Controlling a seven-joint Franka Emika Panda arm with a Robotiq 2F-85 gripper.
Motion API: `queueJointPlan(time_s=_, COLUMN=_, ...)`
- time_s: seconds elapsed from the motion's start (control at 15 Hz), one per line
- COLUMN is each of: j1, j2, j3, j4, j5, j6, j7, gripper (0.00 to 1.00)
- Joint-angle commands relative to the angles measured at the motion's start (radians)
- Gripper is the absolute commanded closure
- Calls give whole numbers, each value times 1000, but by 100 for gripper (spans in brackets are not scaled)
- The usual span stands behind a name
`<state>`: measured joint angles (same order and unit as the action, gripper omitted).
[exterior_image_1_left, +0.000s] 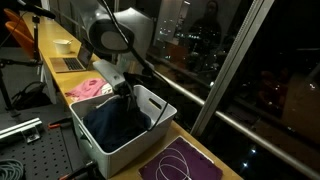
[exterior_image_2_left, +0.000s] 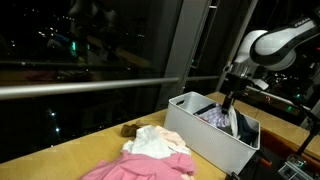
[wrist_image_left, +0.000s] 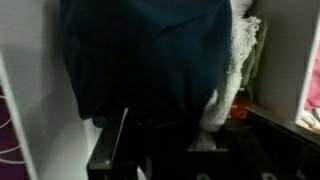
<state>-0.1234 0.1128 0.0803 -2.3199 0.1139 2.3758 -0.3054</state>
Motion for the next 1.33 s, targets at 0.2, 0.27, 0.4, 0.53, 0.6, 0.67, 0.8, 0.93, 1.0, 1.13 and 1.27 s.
queueJointPlan(time_s=0.2, j1=72, j2=-230, j3=-32, j4=156, j5=-105, j6=-244, j7=46, gripper=100)
queueJointPlan(time_s=0.27, j1=89, j2=-240, j3=-21, j4=198, j5=-135, j6=-283, j7=64, gripper=100)
queueJointPlan(time_s=0.4, j1=129, j2=-251, j3=2, j4=287, j5=-187, j6=-359, j7=97, gripper=100)
queueJointPlan(time_s=0.53, j1=173, j2=-247, j3=32, j4=380, j5=-233, j6=-431, j7=126, gripper=100)
queueJointPlan(time_s=0.6, j1=194, j2=-249, j3=49, j4=424, j5=-252, j6=-464, j7=133, gripper=100)
queueJointPlan(time_s=0.67, j1=216, j2=-247, j3=69, j4=465, j5=-276, j6=-488, j7=144, gripper=100)
queueJointPlan(time_s=0.8, j1=258, j2=-235, j3=110, j4=555, j5=-314, j6=-539, j7=156, gripper=100)
queueJointPlan(time_s=0.93, j1=300, j2=-206, j3=159, j4=654, j5=-356, j6=-603, j7=185, gripper=100)
queueJointPlan(time_s=1.0, j1=320, j2=-187, j3=183, j4=710, j5=-376, j6=-639, j7=199, gripper=100)
queueJointPlan(time_s=1.13, j1=358, j2=-140, j3=228, j4=823, j5=-418, j6=-708, j7=229, gripper=100)
queueJointPlan(time_s=1.27, j1=394, j2=-90, j3=263, j4=919, j5=-456, j6=-767, j7=250, gripper=100)
